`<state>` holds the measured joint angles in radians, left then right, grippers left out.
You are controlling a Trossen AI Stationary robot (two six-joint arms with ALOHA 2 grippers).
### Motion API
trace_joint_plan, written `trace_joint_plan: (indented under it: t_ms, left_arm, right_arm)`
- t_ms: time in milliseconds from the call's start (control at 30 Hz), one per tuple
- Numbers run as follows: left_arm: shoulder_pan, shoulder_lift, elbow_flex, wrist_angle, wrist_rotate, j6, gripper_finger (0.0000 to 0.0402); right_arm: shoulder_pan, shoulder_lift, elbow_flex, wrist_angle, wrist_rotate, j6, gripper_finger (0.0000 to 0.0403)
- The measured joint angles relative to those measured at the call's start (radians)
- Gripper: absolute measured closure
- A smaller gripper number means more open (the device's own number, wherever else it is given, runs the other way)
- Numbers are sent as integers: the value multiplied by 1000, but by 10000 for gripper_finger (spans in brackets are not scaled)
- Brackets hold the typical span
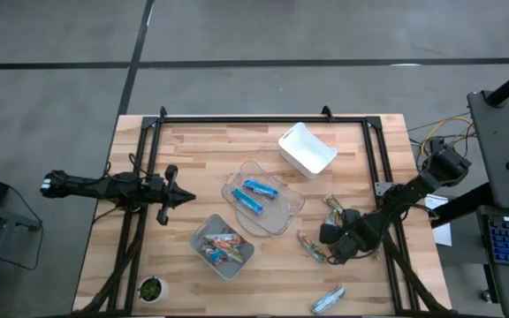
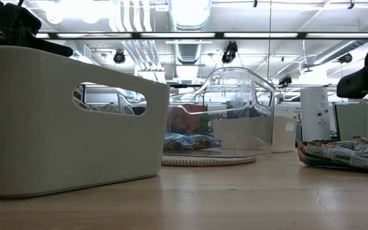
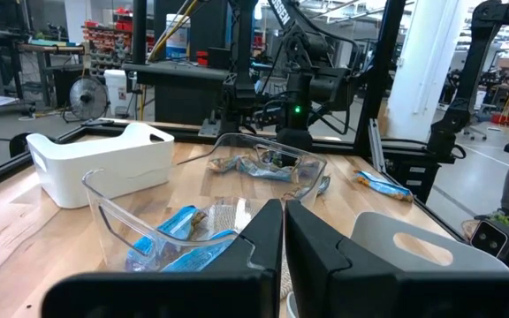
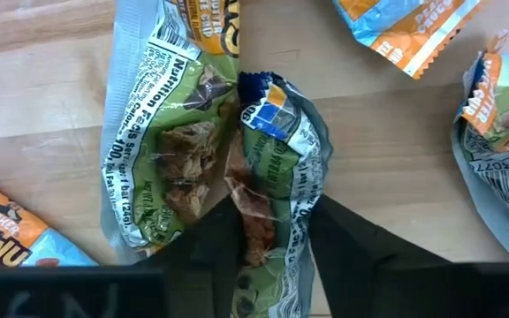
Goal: Pick and place Granola Bars by type
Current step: Put the blue granola bar into the transparent bin
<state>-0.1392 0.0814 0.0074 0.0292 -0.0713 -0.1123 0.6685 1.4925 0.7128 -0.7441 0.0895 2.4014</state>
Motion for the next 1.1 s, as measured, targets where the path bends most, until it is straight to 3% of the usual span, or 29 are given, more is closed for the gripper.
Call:
trace_joint_plan:
  t_ms: [333, 667, 1100]
  left_arm:
    - [0, 0, 0, 0, 0, 0, 401]
    - [0, 0, 0, 0, 0, 0, 401]
    - [0, 0, 0, 0, 0, 0, 401]
  right_arm:
    - [1, 0, 0, 0, 9, -12, 335]
    - [1, -39, 16, -9, 21, -36, 339]
    - [1, -98, 105, -10, 171, -145, 340]
